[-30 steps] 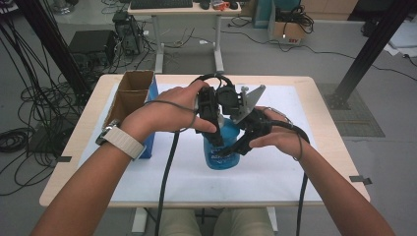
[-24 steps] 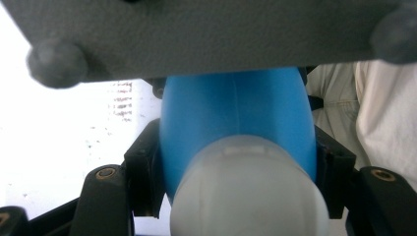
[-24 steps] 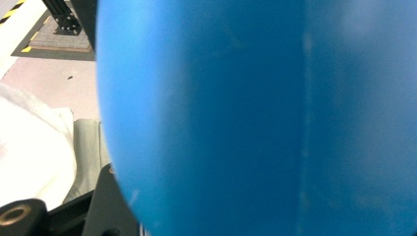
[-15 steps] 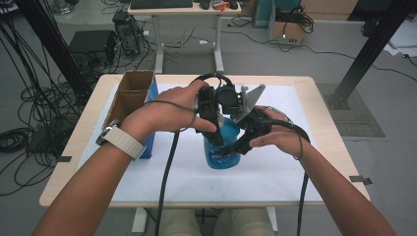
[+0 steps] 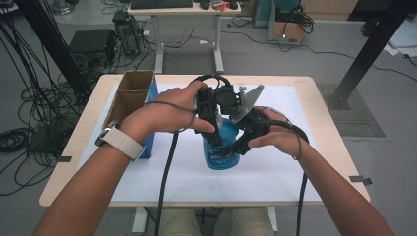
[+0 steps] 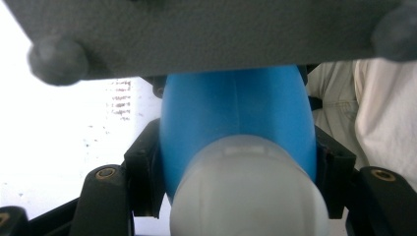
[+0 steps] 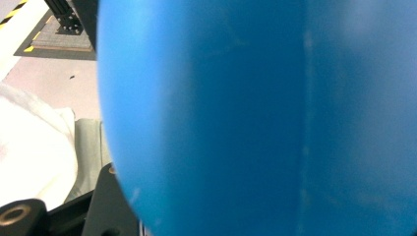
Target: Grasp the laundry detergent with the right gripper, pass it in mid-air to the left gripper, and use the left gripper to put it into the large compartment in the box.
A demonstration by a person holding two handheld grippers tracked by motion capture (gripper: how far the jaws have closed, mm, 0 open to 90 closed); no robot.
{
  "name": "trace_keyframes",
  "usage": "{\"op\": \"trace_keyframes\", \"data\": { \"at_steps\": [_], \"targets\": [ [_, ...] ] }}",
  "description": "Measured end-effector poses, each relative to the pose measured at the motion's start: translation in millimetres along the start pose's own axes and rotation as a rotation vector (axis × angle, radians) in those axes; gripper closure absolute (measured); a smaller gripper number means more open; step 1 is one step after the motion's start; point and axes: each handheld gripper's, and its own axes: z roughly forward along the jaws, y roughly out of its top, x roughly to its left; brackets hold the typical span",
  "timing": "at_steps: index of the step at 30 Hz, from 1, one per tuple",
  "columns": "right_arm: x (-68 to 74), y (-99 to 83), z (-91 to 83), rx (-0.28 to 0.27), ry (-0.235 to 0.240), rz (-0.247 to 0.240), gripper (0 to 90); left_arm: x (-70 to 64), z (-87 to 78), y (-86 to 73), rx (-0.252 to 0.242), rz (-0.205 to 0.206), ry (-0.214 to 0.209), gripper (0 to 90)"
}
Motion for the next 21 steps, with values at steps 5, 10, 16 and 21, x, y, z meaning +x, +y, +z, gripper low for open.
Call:
{"op": "trace_keyframes", "data": {
  "at_steps": [5,10,16,21],
  "targets": [
    [0.7,1.7,-1.1,0.004,0.017,0.007,43.1,-0.1,-0.9,-0.2,-0.006,-0.004,-0.001,37.4],
    [-0.5,1.0,-1.6,0.005,-0.004,-0.004,43.1,0.6,-0.8,0.5,-0.007,-0.004,-0.002,37.4],
    [-1.0,0.6,-2.4,0.009,-0.005,-0.009,43.1,0.3,-0.4,1.2,-0.007,-0.009,-0.001,37.4],
    [1.3,0.5,-2.6,0.008,0.016,0.015,43.1,-0.1,-0.2,1.6,-0.005,-0.012,-0.001,37.4]
  ]
}}
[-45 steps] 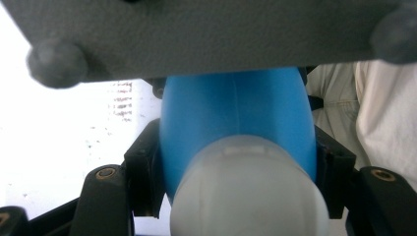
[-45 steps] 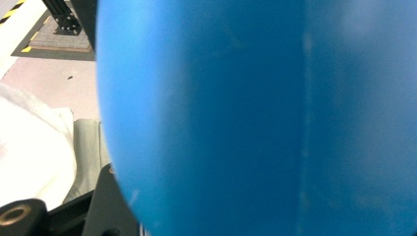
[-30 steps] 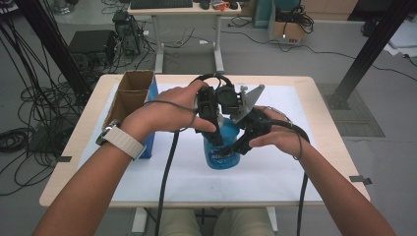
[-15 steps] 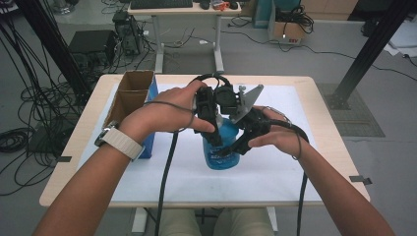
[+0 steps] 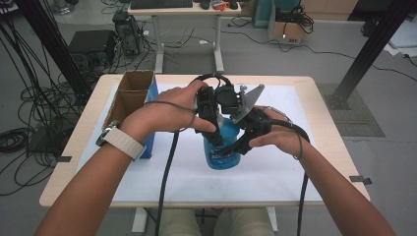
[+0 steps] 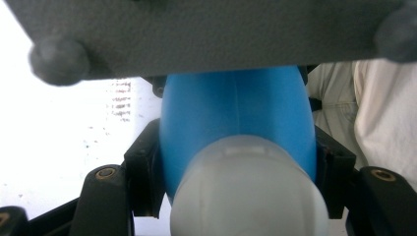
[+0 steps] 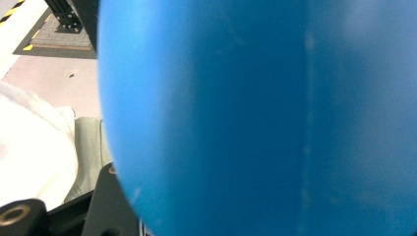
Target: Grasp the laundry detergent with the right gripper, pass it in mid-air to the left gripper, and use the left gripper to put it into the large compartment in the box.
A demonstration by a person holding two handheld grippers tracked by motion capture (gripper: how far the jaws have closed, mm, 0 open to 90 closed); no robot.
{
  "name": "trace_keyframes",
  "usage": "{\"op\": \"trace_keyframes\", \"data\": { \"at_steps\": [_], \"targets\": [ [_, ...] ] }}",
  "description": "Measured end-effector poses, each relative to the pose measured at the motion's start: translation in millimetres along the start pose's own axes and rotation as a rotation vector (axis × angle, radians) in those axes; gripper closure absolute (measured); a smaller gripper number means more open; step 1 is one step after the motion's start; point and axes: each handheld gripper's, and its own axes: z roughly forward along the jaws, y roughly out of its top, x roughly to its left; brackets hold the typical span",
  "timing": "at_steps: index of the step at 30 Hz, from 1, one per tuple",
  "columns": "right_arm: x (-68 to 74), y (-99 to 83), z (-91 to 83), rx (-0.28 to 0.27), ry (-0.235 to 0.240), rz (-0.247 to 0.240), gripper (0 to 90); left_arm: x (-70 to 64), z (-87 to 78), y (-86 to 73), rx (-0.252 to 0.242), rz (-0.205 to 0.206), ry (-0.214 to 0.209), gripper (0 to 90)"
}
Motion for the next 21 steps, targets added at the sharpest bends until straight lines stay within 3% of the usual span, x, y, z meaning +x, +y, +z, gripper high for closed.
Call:
{"op": "trace_keyframes", "data": {
  "at_steps": [9,13,21],
  "targets": [
    [0.1,-0.8,-0.2,-0.003,0.006,0.004,43.1,0.6,0.4,0.7,0.002,0.005,-0.001,37.3],
    [-2.3,-1.0,-0.5,-0.003,-0.015,-0.023,43.1,0.7,-0.2,0.7,-0.003,0.006,0.002,37.4],
    [0.2,-1.0,-0.2,-0.005,0.002,0.004,43.1,0.5,0.7,1.0,-0.002,0.003,-0.002,37.3]
  ]
}}
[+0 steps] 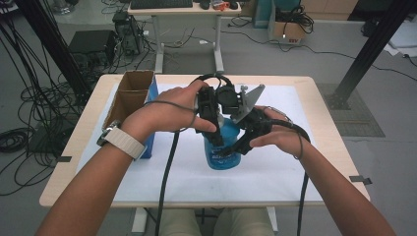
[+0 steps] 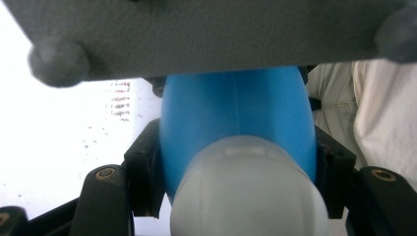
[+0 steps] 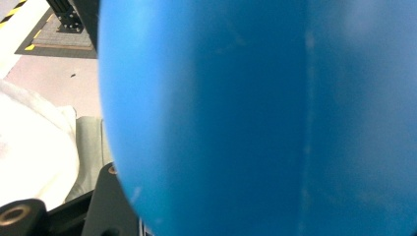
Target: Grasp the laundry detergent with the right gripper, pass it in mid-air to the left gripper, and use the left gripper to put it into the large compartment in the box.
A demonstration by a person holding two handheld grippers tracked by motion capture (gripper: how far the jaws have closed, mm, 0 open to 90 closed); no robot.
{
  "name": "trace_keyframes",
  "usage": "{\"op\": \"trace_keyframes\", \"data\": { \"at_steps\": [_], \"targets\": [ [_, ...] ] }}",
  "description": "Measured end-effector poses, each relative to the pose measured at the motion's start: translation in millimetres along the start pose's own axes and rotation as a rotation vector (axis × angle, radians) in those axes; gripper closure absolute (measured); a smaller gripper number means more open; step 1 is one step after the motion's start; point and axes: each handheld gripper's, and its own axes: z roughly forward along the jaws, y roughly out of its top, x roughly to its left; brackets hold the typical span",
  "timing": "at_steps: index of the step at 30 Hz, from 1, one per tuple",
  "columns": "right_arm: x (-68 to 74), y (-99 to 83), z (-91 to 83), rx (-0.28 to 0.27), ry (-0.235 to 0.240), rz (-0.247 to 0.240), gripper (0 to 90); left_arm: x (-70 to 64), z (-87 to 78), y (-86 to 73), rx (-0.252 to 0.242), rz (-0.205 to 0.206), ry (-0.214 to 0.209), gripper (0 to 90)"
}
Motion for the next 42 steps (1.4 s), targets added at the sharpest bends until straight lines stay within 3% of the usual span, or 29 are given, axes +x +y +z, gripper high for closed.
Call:
{"op": "trace_keyframes", "data": {
  "at_steps": [5,21,34,39,42],
  "targets": [
    [-2.6,-0.3,-0.3,-0.001,-0.021,-0.029,43.0,0.2,-0.8,0.2,0.005,0.004,0.002,37.3],
    [-0.7,1.2,-1.1,-0.002,-0.004,-0.001,43.0,1.0,-2.3,0.4,0.005,0.007,0.005,37.3],
    [-0.5,2.2,-3.3,-0.005,-0.010,-0.007,42.9,1.0,-4.7,1.3,0.006,0.007,0.005,37.4],
    [-4.0,2.0,-3.5,-0.015,-0.024,-0.051,42.9,1.1,-5.7,1.4,0.004,0.007,0.005,37.4],
    [-3.5,2.0,-3.6,-0.020,-0.019,-0.045,42.9,1.1,-5.9,1.7,0.006,0.008,0.005,37.4]
  ]
}}
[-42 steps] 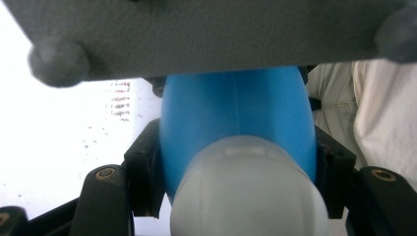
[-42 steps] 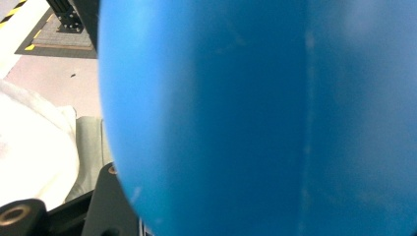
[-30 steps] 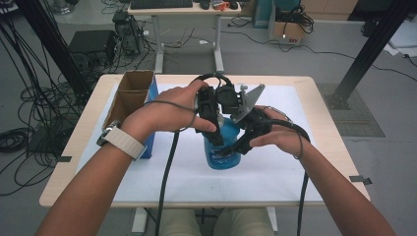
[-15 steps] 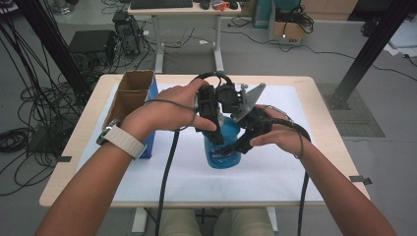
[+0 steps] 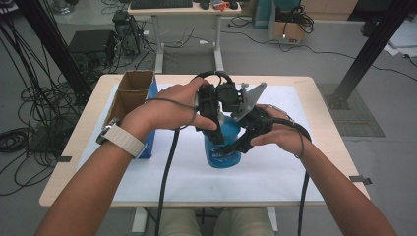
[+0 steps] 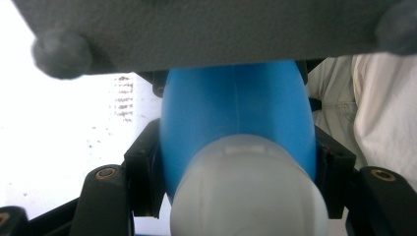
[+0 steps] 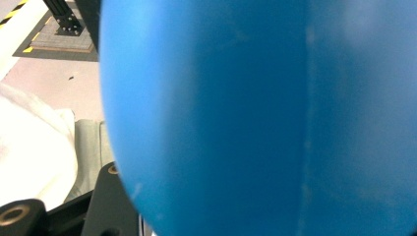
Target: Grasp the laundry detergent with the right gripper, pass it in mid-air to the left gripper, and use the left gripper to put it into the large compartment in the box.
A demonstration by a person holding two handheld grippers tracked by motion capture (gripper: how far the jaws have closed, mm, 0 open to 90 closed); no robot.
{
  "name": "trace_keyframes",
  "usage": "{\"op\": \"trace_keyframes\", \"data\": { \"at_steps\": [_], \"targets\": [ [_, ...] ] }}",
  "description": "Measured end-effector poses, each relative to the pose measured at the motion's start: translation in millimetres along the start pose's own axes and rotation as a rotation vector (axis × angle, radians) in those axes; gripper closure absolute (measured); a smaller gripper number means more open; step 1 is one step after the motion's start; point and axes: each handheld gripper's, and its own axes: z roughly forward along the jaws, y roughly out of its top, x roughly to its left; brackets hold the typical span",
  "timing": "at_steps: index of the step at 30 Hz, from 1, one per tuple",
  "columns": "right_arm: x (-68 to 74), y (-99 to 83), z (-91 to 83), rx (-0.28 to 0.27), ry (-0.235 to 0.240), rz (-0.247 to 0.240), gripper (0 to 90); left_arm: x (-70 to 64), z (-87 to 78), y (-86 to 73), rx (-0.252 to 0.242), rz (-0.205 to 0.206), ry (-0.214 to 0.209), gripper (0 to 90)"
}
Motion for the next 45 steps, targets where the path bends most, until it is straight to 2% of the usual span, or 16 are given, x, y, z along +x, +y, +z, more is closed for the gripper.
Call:
{"op": "trace_keyframes", "data": {
  "at_steps": [2,7,15,16,17,19,22,25,26,29,32,34,39,41,43,45],
  "targets": [
    [2.2,0.1,0.5,-0.004,0.010,0.025,42.8,0.4,0.4,0.2,0.004,0.005,-0.005,37.4],
    [2.9,-1.3,1.5,0.000,0.018,0.040,42.8,0.4,1.9,0.4,0.008,-0.001,-0.004,37.5],
    [-1.1,-6.1,5.4,-0.048,0.016,0.018,42.6,2.8,4.5,3.0,0.028,-0.010,-0.016,37.6],
    [-2.4,-7.3,4.5,-0.013,-0.005,0.009,42.6,1.0,6.4,3.3,0.013,-0.040,-0.016,37.6],
    [-5.7,-9.0,6.3,-0.022,-0.022,-0.030,42.5,2.8,5.7,3.9,0.033,-0.014,-0.017,37.6],
    [-4.9,-10.8,6.9,-0.045,-0.011,-0.022,41.9,3.3,6.1,4.4,0.047,-0.007,-0.016,37.6],
    [-6.2,-15.3,10.6,-0.062,-0.019,-0.035,32.6,4.5,7.0,3.8,0.066,-0.013,-0.016,37.6],
    [-4.9,-26.2,7.1,-0.052,-0.016,0.023,20.1,7.1,7.7,0.7,0.078,-0.026,-0.015,37.6],
    [-4.7,-32.6,5.0,-0.067,-0.006,0.050,17.2,8.1,8.0,-0.5,0.081,-0.030,-0.011,37.6],
    [-7.1,-47.3,-2.9,-0.074,-0.032,0.107,13.4,11.7,9.9,-4.3,0.106,-0.056,-0.011,37.5],
    [-8.5,-57.6,-11.7,-0.027,-0.075,0.142,12.1,14.4,11.0,-7.6,0.133,-0.076,-0.002,37.5],
    [-10.2,-63.0,-17.0,0.039,-0.088,0.161,9.8,16.3,11.5,-9.5,0.140,-0.084,0.003,37.5],
    [-19.8,-77.3,-32.6,0.224,-0.197,0.202,6.8,18.0,9.2,-14.1,0.132,-0.097,0.011,37.5],
    [-22.0,-80.9,-38.6,0.270,-0.224,0.215,6.1,17.7,7.6,-15.9,0.139,-0.146,-0.006,37.4],
    [-23.6,-83.4,-46.4,0.295,-0.217,0.219,2.1,19.7,6.5,-18.0,0.131,-0.169,0.004,37.4],
    [-22.4,-83.8,-53.4,0.315,-0.212,0.271,3.4,21.8,3.7,-19.1,0.141,-0.201,0.015,37.4]
  ]
}}
